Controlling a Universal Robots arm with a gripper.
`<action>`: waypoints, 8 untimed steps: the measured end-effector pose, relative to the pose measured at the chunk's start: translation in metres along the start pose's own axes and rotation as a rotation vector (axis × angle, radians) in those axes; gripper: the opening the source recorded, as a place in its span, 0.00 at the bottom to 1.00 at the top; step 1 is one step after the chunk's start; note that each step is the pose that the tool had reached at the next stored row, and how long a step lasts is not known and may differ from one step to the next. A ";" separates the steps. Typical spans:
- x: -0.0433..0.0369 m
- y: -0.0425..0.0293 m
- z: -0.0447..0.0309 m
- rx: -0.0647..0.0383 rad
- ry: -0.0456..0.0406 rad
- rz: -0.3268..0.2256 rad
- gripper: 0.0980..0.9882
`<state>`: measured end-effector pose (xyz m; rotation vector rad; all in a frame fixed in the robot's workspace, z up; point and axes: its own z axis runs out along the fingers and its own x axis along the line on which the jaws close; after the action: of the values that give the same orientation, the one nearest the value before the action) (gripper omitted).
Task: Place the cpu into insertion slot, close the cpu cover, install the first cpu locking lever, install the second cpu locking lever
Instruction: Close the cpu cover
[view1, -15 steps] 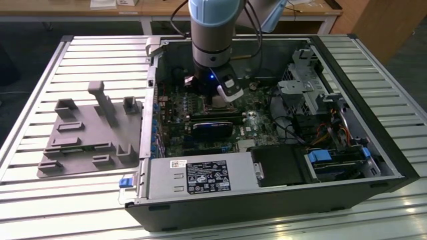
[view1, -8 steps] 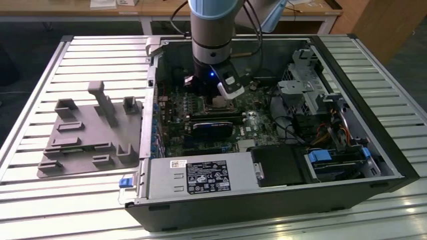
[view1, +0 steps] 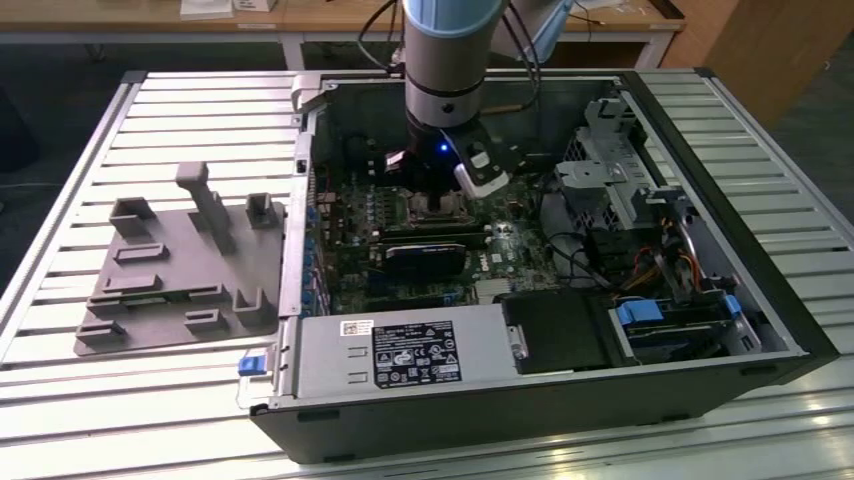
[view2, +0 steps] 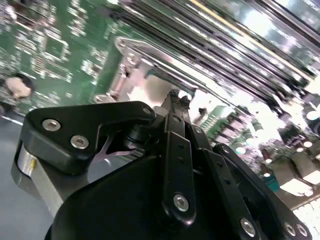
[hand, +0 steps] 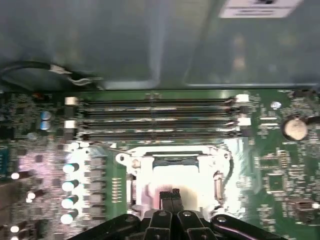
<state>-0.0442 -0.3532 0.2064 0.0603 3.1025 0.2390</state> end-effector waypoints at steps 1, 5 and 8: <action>-0.0021 0.0001 0.0001 0.000 0.0007 0.000 0.00; -0.0041 0.0007 -0.0010 0.000 0.0014 0.000 0.00; -0.0043 0.0021 -0.0069 0.000 0.0014 0.000 0.00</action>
<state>-0.0401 -0.3524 0.2136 0.0605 3.1039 0.2391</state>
